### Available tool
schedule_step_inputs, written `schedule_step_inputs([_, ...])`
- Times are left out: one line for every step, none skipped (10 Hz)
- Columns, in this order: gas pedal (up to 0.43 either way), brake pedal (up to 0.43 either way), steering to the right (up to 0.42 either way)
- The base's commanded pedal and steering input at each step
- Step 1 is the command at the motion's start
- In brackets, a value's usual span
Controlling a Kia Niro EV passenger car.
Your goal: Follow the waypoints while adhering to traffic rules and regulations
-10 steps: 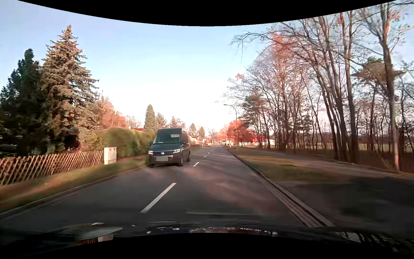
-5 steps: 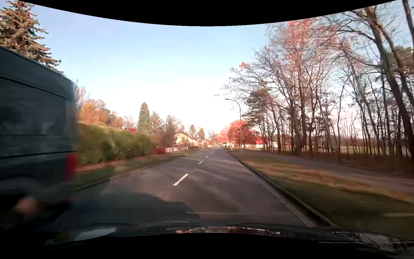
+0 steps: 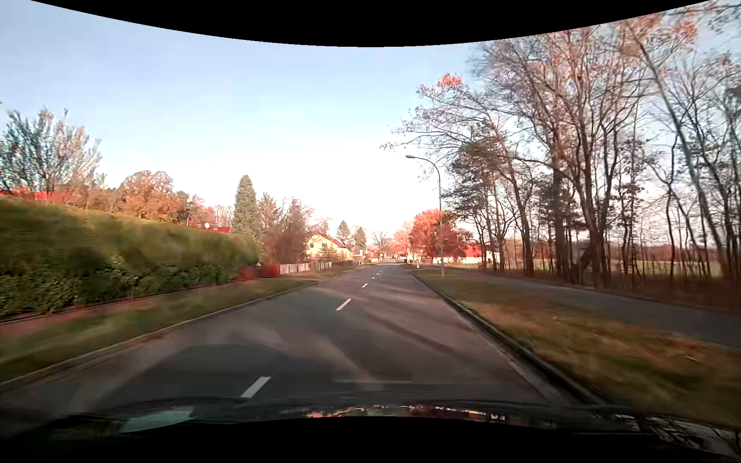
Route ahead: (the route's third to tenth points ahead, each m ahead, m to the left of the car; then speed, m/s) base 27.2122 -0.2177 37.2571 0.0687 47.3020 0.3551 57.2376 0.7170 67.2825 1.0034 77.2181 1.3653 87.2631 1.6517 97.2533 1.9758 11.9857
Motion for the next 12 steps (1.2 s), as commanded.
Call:
schedule_step_inputs([0.11,0.0,-0.003])
schedule_step_inputs([0.11,0.0,-0.002])
schedule_step_inputs([0.11,0.0,-0.002])
schedule_step_inputs([0.11,0.0,-0.002])
schedule_step_inputs([0.11,0.0,-0.002])
schedule_step_inputs([0.118,0.0,-0.002])
schedule_step_inputs([0.118,0.0,-0.002])
schedule_step_inputs([0.118,0.0,-0.001])
schedule_step_inputs([0.118,0.0,0.0])
schedule_step_inputs([0.118,0.0,0.0])
schedule_step_inputs([0.118,0.0,0.0])
schedule_step_inputs([0.118,0.0,0.001])
